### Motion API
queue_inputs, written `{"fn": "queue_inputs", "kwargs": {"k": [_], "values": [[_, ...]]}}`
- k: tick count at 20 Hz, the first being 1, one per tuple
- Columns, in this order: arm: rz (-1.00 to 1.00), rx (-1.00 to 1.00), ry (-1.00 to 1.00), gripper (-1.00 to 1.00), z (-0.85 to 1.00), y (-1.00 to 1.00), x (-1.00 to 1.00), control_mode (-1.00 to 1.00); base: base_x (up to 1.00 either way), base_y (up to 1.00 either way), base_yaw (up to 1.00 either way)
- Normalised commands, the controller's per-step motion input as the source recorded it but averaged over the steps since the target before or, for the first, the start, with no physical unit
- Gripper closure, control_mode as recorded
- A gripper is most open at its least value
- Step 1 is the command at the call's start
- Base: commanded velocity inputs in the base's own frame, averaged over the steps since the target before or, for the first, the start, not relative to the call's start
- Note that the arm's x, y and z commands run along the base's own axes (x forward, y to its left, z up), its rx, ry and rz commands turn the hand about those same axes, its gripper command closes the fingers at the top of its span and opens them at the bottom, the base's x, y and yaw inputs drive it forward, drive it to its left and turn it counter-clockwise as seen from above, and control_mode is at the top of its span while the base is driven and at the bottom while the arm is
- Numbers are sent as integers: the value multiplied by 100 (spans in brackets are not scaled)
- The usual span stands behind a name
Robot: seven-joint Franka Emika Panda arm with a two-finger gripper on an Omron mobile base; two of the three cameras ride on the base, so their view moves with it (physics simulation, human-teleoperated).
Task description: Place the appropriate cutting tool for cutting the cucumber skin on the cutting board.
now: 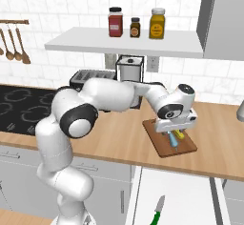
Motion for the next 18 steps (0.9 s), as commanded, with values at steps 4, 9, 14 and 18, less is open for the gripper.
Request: {"fn": "queue_inputs", "kwargs": {"k": [4,9,14,18], "values": [[0,0,0,-100,99,81,-56,-100,0,0,0],[-2,-2,0,-100,49,97,-98,-100,0,0,0],[-16,-11,0,-100,7,100,-100,-100,0,0,0],[-22,-15,-1,-100,10,100,-100,-100,0,0,0]]}}
